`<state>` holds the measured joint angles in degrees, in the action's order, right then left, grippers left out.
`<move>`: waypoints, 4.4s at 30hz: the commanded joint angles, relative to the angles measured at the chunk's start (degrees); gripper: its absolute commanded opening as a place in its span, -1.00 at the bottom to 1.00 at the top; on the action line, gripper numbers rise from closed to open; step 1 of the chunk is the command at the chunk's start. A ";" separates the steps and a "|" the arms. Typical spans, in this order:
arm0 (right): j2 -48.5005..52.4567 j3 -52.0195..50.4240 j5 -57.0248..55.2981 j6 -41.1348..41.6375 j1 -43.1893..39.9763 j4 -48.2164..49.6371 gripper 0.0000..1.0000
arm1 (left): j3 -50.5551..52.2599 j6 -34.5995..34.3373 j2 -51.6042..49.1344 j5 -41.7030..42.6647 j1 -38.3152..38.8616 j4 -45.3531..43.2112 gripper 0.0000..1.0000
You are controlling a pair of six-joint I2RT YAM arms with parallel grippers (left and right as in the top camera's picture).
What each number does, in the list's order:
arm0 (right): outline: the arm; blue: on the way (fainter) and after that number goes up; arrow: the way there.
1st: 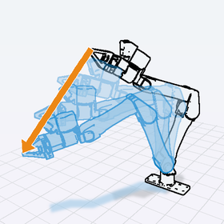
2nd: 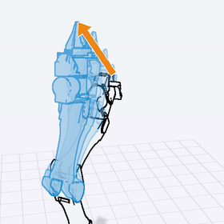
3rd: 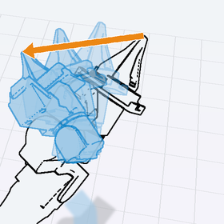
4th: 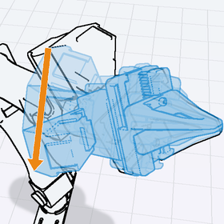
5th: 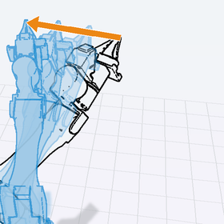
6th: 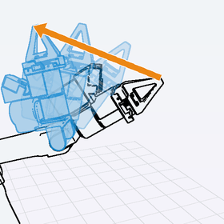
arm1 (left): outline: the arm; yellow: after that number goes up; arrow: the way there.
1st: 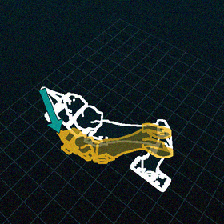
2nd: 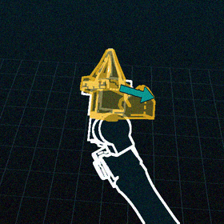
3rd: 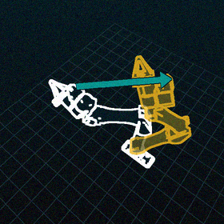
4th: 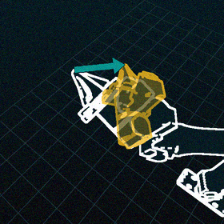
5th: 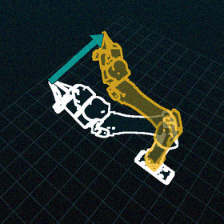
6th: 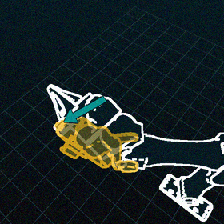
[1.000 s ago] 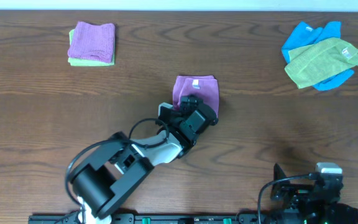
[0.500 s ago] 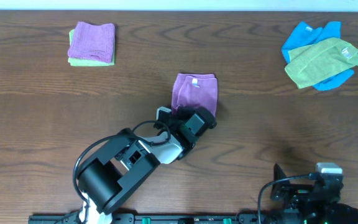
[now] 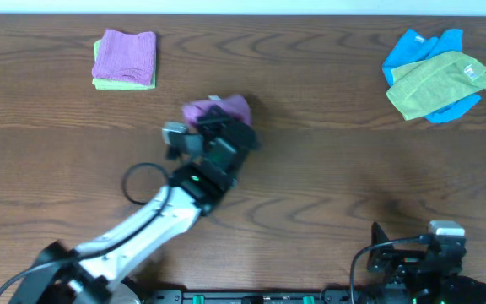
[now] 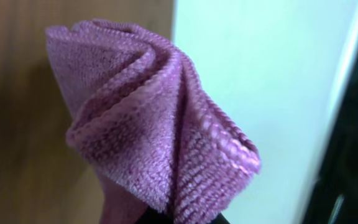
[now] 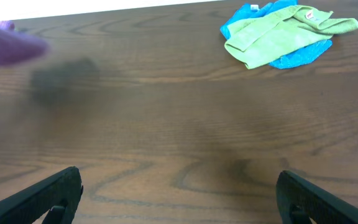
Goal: Fold the cloth
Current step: 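Grasp and lift the purple square with the left gripper, then lower the purple square onto the green cloth at top-left with left gripper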
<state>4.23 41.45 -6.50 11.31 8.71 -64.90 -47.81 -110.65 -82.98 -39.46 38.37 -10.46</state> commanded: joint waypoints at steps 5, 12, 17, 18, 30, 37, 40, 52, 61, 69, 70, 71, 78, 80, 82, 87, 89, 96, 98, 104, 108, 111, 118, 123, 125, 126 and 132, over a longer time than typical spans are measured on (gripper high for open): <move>-0.22 -0.13 -0.61 -0.66 -0.50 -0.04 0.99 | -4.13 10.51 0.55 2.82 -13.25 -3.87 -0.88; -0.20 -0.11 -0.61 -0.66 -0.50 -0.04 0.98 | -14.69 24.98 -8.79 8.70 -21.66 -12.28 -0.88; -0.20 -0.11 -0.61 -0.66 -0.50 -0.04 0.98 | -23.98 30.56 -15.43 8.94 -24.68 -12.11 -0.88; -0.20 -0.11 -0.61 -0.66 -0.50 -0.04 0.99 | -25.59 31.01 -16.70 8.94 -25.33 -12.13 -0.88; -0.20 -0.11 -0.61 -0.66 -0.50 -0.04 0.98 | -36.63 37.48 -29.24 30.34 -37.31 -11.47 -0.88; -0.20 -0.11 -0.61 -0.66 -0.50 -0.04 0.99 | -36.63 46.40 -29.55 34.69 -38.80 -9.35 -0.88; -0.20 -0.13 -0.61 -0.66 -0.50 -0.04 0.99 | -36.63 47.06 -30.67 35.08 -38.95 -9.44 -0.88; -0.20 -0.11 -0.63 -0.66 -0.50 -0.04 0.99 | -36.65 46.34 -37.09 35.04 -41.13 -16.24 -0.88; -0.20 -0.11 -0.61 -0.66 -0.50 -0.04 0.99 | -36.70 46.36 -39.39 34.93 -41.13 -19.74 -0.88; -0.20 -0.11 -0.61 -0.66 -0.50 -0.04 0.99 | -36.68 46.36 -39.54 34.93 -40.81 -16.04 -0.88; -0.20 -0.11 -0.61 -0.66 -0.50 -0.04 0.98 | -36.68 46.36 -39.54 34.99 -40.81 -15.39 -0.88; -0.20 -0.11 -0.61 -0.66 -0.50 -0.04 0.99 | -36.68 46.36 -39.54 35.06 -40.79 -14.82 -0.88; -0.20 -0.11 -0.61 -0.66 -0.50 -0.04 0.99 | -36.68 46.36 -39.54 35.04 -40.57 -12.68 -0.88; -0.22 -0.11 -0.63 -0.66 -0.50 -0.04 0.98 | -36.68 46.34 -39.54 35.08 -40.46 -11.87 -0.88; -0.20 -0.11 -0.61 -0.66 -0.50 -0.04 0.98 | -36.68 46.34 -39.54 34.99 -40.15 -10.67 -0.88; -0.22 -0.13 -0.61 -0.66 -0.50 -0.04 0.99 | -36.68 46.25 -39.54 34.80 -39.71 -6.58 -0.88; -0.20 -0.11 -0.61 -0.66 -0.50 -0.04 0.99 | -36.68 43.76 -39.54 34.69 -39.74 -3.32 -0.88; -0.20 -0.11 -0.61 -0.66 -0.50 -0.04 0.99 | -36.68 36.92 -39.54 32.59 -39.74 4.66 -0.88; -0.20 -0.11 -0.61 -0.66 -0.50 -0.04 0.98 | -36.68 36.89 -39.54 32.57 -39.89 4.61 -0.88; -0.20 -0.11 -0.61 -0.66 -0.50 -0.04 0.98 | -36.68 36.89 -39.54 32.65 -40.81 4.48 -0.88; -0.20 -0.11 -0.61 -0.66 -0.50 -0.04 0.99 | -36.68 36.89 -39.54 34.38 -41.75 4.79 -0.88; -0.20 -0.11 -0.61 -0.66 -0.50 -0.04 0.98 | -36.68 36.89 -39.54 35.93 -42.62 5.77 -0.88; -0.20 -0.13 -0.63 -0.66 -0.50 -0.04 0.99 | -36.68 36.94 -39.52 38.27 -43.74 9.62 -0.87; -0.20 -0.11 -0.61 -0.66 -0.50 -0.04 0.99 | -36.68 36.94 -39.52 40.09 -44.37 13.29 -0.87; -0.20 -0.13 -0.61 -0.66 -0.50 -0.04 0.99 | -36.68 36.96 -39.54 40.57 -44.70 13.64 -0.72; -0.20 -0.11 -0.61 -0.66 -0.50 -0.04 0.98 | -36.68 36.96 -39.54 40.57 -44.78 13.64 -0.45; -0.20 -0.11 -0.61 -0.66 -0.50 -0.04 0.98 | -36.68 36.94 -39.45 40.83 -45.00 13.57 0.90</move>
<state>4.23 41.45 -6.50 11.29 8.71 -64.90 -83.55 -73.73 -121.73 0.93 -6.31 2.85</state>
